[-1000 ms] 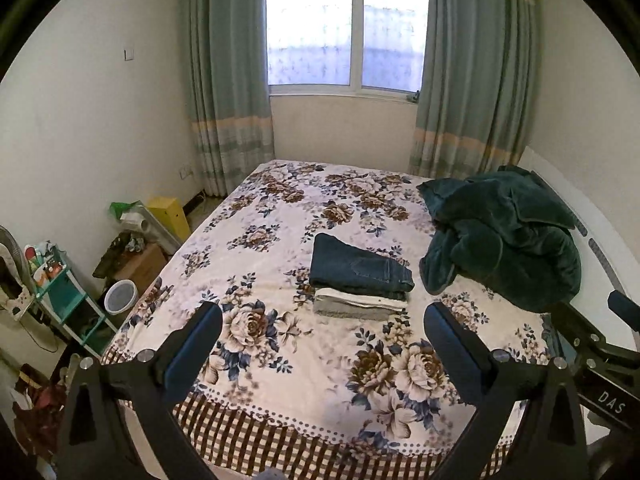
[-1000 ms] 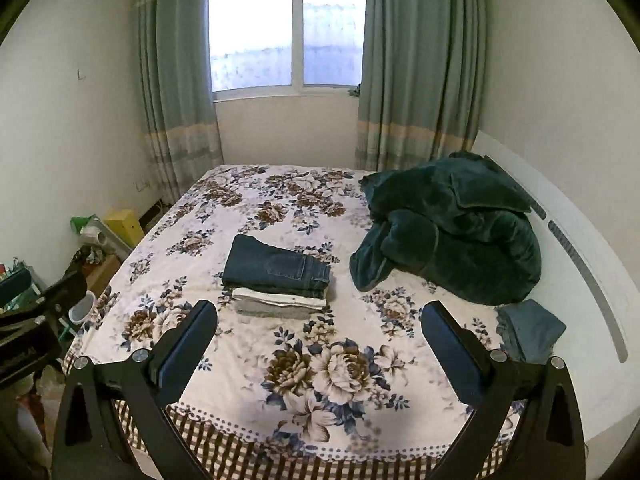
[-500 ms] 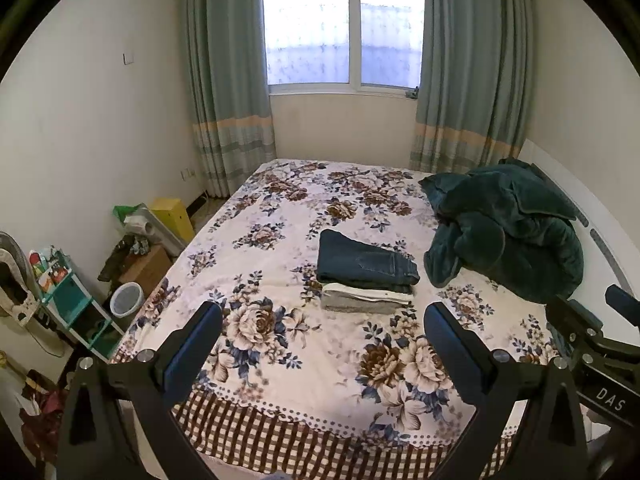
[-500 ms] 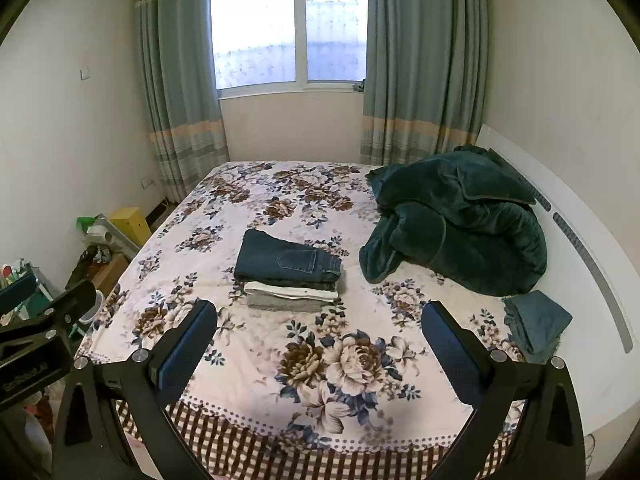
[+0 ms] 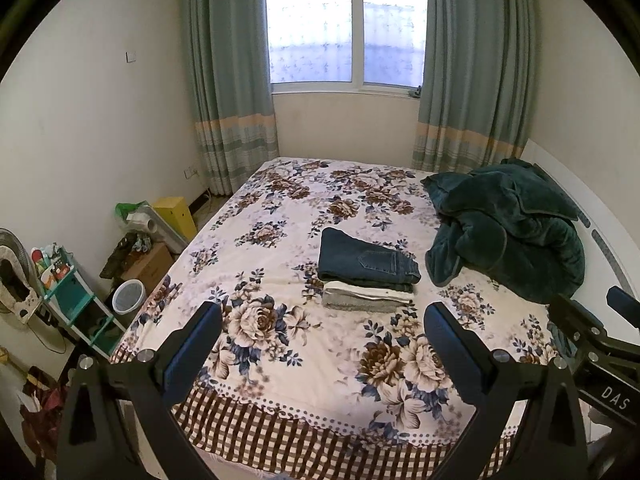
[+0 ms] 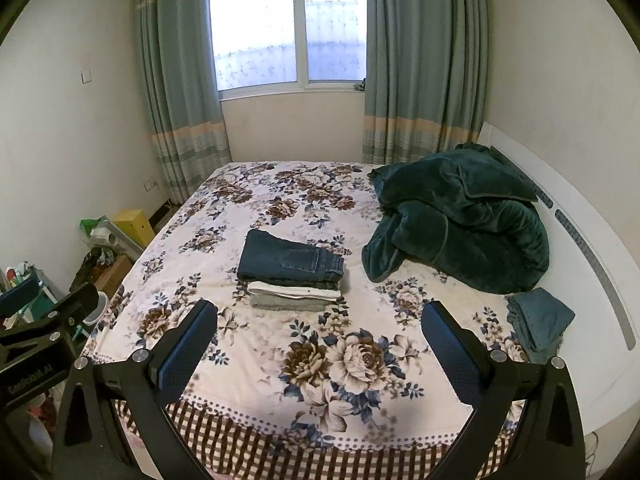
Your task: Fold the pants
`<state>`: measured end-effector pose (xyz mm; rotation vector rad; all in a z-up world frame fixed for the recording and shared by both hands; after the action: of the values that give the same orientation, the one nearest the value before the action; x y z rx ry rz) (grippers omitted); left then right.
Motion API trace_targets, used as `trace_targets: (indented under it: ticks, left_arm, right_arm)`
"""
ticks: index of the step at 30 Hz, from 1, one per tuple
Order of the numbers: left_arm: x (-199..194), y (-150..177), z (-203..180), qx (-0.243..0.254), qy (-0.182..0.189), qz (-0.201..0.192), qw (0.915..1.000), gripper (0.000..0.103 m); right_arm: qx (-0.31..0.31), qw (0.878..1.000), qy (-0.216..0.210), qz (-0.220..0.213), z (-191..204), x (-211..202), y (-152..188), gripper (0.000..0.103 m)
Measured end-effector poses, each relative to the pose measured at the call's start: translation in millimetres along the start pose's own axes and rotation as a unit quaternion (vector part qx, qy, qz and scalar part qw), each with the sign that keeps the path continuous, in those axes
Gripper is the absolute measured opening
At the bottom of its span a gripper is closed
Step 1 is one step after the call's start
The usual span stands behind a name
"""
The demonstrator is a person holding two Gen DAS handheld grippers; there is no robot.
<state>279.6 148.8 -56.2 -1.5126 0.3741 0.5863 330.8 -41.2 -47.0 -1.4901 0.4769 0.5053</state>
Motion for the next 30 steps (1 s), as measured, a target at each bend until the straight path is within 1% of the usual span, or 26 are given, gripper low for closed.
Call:
trace_targets:
  ticks: [13, 30]
  left_arm:
    - [-1.7, 0.7, 7.8, -0.002, -0.010, -0.001, 0.9999, 0.103]
    - [-0.2, -1.0, 6.8, 0.001, -0.008, -0.001, 1.0000, 0.103]
  right_arm:
    - [0.002, 1.000, 0.000, 0.000, -0.8, 0.6, -0.2, 0.103]
    - [0.002, 1.000, 0.001, 0.002, 0.6, -3.0, 0.3, 0.103]
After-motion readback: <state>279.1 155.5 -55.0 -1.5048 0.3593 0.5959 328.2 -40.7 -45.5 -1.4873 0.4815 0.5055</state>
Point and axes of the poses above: each gripper's, at about its wrist camera, not at the fingertips, and x roughly the way its jaws point, z to its left, y to its underside, the point moved 8 cm from there along x, roughly the way its jaws point, and after that the axes turned 4 degrees about -z, right-handed, at the moved point
